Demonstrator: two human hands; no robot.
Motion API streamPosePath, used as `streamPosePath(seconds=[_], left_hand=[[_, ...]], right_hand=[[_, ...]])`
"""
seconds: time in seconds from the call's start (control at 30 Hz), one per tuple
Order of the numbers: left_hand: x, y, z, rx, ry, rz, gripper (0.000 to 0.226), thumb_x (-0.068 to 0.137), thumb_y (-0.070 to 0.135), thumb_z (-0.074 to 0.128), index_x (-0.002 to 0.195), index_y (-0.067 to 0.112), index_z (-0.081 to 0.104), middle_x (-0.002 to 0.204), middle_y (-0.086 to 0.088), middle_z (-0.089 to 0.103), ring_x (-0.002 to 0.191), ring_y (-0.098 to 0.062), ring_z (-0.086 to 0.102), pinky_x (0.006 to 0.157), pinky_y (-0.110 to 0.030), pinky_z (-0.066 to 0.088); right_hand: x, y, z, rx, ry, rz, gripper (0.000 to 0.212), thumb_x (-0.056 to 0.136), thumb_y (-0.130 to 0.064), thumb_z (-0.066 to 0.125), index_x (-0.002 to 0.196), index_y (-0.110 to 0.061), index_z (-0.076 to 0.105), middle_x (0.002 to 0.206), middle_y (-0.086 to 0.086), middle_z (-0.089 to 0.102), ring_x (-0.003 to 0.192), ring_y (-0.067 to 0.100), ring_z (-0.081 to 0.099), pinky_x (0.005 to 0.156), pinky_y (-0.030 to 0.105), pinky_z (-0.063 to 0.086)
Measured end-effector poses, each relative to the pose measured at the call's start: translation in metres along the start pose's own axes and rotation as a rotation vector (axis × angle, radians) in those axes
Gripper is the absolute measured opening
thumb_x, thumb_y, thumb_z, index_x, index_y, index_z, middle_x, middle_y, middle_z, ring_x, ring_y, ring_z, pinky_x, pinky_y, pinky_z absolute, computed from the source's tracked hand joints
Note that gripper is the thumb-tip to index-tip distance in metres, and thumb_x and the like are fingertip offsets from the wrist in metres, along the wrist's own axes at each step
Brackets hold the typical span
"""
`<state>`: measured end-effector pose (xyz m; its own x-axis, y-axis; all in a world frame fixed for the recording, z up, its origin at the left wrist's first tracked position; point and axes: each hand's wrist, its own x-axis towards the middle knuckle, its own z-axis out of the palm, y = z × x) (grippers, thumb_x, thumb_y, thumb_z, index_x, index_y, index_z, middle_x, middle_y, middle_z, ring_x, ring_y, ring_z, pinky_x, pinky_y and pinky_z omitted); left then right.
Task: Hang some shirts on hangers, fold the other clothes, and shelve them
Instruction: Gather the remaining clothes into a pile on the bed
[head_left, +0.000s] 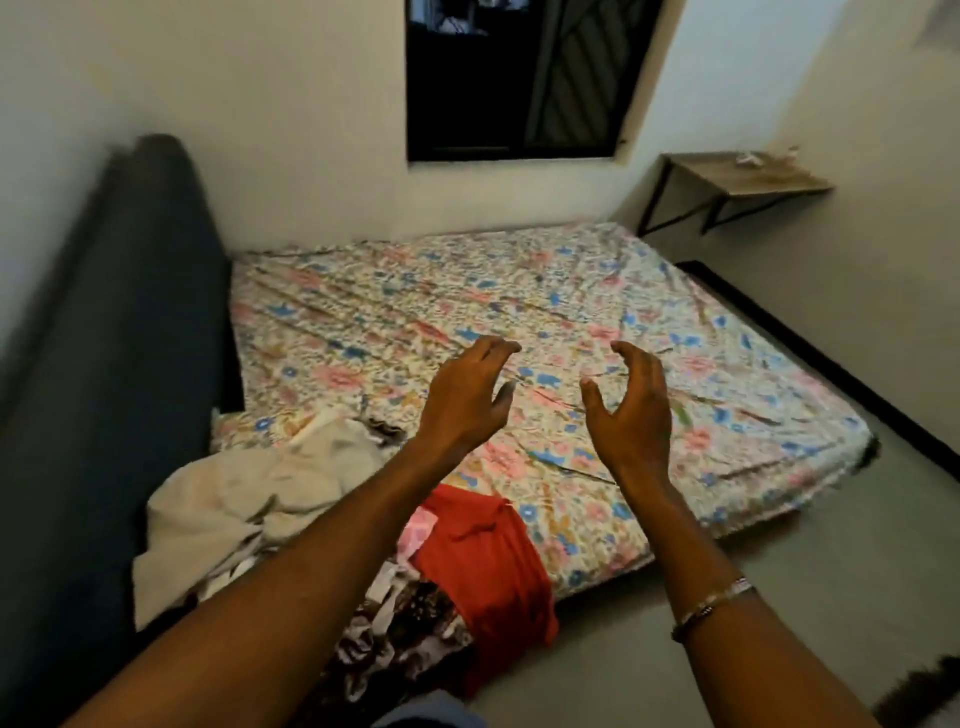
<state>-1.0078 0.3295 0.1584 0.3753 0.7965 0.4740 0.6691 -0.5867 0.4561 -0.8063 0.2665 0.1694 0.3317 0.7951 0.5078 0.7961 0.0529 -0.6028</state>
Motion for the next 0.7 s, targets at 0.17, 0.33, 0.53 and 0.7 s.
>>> streamPosePath(seconds=[0.17,0.33,0.53,0.7], left_hand=[[-0.021,-0.089,-0.01,0.059,0.035,-0.224,0.042,0.095,0.024,0.063,0.136,0.023,0.056,0.133,0.002,0.059,0.11,-0.025,0.064,0.082,-0.041,0.055],[-0.062,-0.125,0.026,0.059,-0.014,-0.414,0.033,0.094,0.018,0.064,0.127,0.023,0.063,0.126,0.005,0.064,0.106,-0.02,0.065,0.079,-0.039,0.056],[-0.097,-0.134,0.107,0.016,-0.118,-0.707,0.035,0.092,0.012,0.065,0.126,0.019,0.067,0.125,0.002,0.066,0.109,-0.021,0.064,0.087,-0.034,0.054],[-0.1,-0.137,0.19,-0.089,-0.226,-0.983,0.04,0.09,0.009,0.066,0.129,0.019,0.065,0.126,-0.005,0.067,0.113,-0.025,0.063,0.096,-0.039,0.052]], right_hand=[[0.008,-0.006,0.102,0.087,-0.203,-0.011,0.043,0.092,-0.029,0.068,0.132,-0.024,0.054,0.129,0.001,0.054,0.118,0.022,0.055,0.092,0.04,0.051],[-0.011,0.019,0.165,0.153,-0.4,0.026,0.036,0.091,-0.027,0.068,0.125,-0.027,0.057,0.124,-0.003,0.056,0.112,0.017,0.057,0.087,0.036,0.05],[-0.024,0.094,0.209,0.119,-0.622,0.157,0.032,0.089,-0.023,0.069,0.119,-0.026,0.061,0.115,-0.004,0.059,0.105,0.013,0.059,0.086,0.036,0.052],[-0.026,0.163,0.241,0.048,-0.838,0.244,0.03,0.089,-0.022,0.068,0.118,-0.025,0.061,0.117,-0.002,0.06,0.102,0.014,0.06,0.081,0.028,0.046]])
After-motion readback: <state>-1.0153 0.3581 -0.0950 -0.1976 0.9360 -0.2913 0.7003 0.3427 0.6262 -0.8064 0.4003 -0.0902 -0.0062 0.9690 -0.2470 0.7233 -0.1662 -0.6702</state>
